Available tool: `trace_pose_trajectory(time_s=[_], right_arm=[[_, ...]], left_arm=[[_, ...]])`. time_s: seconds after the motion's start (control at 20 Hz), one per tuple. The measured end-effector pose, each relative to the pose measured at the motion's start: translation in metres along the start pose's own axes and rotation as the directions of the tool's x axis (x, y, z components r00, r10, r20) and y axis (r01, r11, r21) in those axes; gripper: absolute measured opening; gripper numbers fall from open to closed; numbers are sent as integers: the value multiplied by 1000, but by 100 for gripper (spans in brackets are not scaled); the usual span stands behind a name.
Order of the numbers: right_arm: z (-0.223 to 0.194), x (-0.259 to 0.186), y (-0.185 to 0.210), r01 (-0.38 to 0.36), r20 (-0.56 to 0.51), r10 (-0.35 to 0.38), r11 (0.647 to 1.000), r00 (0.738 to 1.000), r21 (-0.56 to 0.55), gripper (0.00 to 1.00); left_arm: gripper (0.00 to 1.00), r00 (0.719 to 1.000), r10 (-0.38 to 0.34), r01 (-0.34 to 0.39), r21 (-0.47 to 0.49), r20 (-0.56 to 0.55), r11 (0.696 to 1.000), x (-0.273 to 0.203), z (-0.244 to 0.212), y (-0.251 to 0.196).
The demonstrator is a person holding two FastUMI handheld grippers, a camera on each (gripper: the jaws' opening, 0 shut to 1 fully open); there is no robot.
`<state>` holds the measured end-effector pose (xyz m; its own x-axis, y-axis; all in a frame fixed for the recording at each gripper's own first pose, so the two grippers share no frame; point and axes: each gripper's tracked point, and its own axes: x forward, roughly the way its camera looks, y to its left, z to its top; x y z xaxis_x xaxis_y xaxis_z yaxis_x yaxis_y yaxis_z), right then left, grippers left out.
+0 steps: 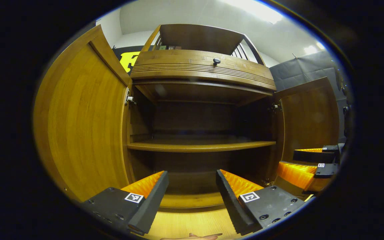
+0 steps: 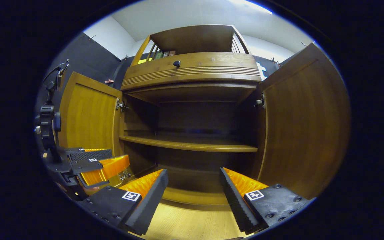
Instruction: Open the right door of the double-door shoe cabinet with the right hand, and open the left door with the left hand.
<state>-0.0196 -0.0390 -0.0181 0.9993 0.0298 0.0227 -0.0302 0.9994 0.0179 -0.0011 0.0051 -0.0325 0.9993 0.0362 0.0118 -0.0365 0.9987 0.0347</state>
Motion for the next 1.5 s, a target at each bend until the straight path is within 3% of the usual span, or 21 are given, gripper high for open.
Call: trace_pose_trajectory(time_s=[0.25,0.55,1.2,1.5], right_arm=[[3,2,-2,5,2,-5,1000,1000,-7,98],[3,2,3,-2,1,2,999,1000,-33,98],[14,8,24,-78,41,79,997,996,-27,98],[10,9,14,-45,26,47,998,999,-43,98]], left_arm=[[89,1000,18,-19,4,12,1000,-2,3,4],[90,1000,-11,10,18,22,1000,-1,6,-4],[89,998,24,-27,60,55,998,-13,19,0],[89,999,17,-20,48,47,999,-13,18,0]])
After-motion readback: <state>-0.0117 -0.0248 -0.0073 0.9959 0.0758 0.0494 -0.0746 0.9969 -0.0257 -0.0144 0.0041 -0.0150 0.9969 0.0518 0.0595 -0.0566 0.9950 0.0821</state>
